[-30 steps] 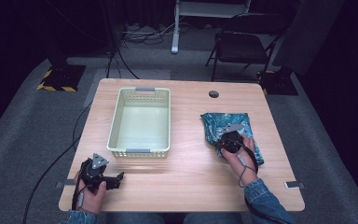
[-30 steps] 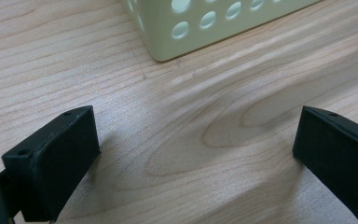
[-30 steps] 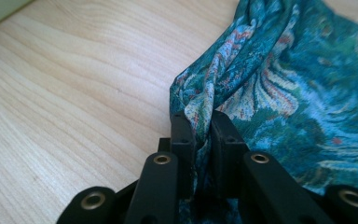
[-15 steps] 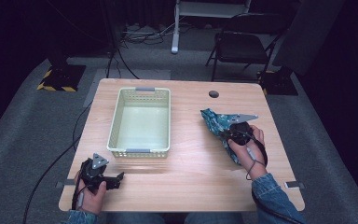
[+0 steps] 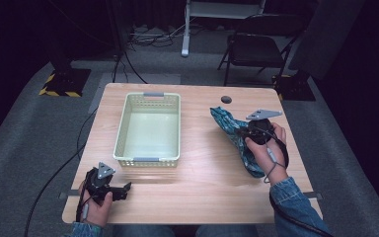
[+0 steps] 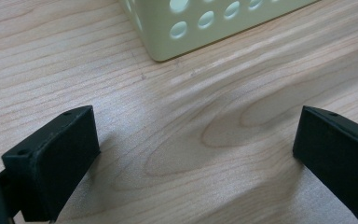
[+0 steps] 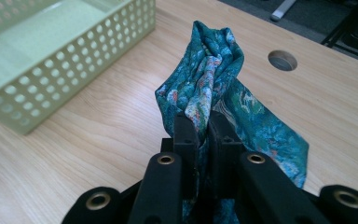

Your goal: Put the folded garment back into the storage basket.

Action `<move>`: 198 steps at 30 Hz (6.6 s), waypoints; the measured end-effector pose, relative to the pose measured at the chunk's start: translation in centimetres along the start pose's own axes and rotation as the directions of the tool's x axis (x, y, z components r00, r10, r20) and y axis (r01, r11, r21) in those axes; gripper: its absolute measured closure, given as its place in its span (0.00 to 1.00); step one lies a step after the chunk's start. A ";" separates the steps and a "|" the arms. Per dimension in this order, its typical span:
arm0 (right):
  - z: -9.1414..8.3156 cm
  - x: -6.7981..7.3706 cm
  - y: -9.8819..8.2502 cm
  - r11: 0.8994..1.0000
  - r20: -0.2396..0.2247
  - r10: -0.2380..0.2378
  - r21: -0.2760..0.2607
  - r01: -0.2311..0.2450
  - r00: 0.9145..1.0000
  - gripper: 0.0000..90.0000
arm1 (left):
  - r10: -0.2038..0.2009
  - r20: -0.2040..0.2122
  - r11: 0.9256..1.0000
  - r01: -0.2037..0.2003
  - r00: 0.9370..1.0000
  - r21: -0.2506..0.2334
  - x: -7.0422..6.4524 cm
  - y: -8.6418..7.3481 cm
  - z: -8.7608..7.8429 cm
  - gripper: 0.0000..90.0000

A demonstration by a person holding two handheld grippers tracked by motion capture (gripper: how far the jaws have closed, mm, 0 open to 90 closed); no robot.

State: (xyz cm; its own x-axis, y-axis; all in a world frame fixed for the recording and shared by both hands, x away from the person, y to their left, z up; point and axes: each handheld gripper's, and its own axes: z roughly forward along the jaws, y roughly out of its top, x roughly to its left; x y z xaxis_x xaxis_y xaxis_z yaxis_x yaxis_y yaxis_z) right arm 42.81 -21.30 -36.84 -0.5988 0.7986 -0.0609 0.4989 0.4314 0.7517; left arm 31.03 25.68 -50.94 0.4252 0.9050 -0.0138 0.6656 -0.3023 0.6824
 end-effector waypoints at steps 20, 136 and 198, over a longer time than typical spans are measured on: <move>-2.4 1.8 5.7 0.996 -0.040 -0.015 -0.090 0.011 0.999 0.93 | 0.005 0.003 1.000 -0.005 1.000 0.000 0.0 0.0 0.0 0.00; 9.9 14.1 19.5 0.991 -0.124 -0.137 -0.016 0.136 0.983 0.93 | 0.019 0.014 1.000 -0.019 1.000 0.001 0.0 0.0 0.0 0.00; 3.9 8.8 14.9 0.962 -0.234 -0.167 -0.253 0.106 0.958 0.23 | 0.022 0.020 1.000 -0.022 1.000 0.001 0.1 0.0 0.0 0.00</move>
State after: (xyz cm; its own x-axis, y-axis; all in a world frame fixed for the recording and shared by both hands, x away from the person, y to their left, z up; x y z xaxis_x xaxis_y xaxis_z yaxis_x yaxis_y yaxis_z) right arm 47.43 -6.19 -28.76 -0.8038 0.5941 -0.0302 0.2577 0.3934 0.8825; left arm 31.10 25.71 -50.94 0.4519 0.8920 -0.0134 0.6565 -0.3223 0.6820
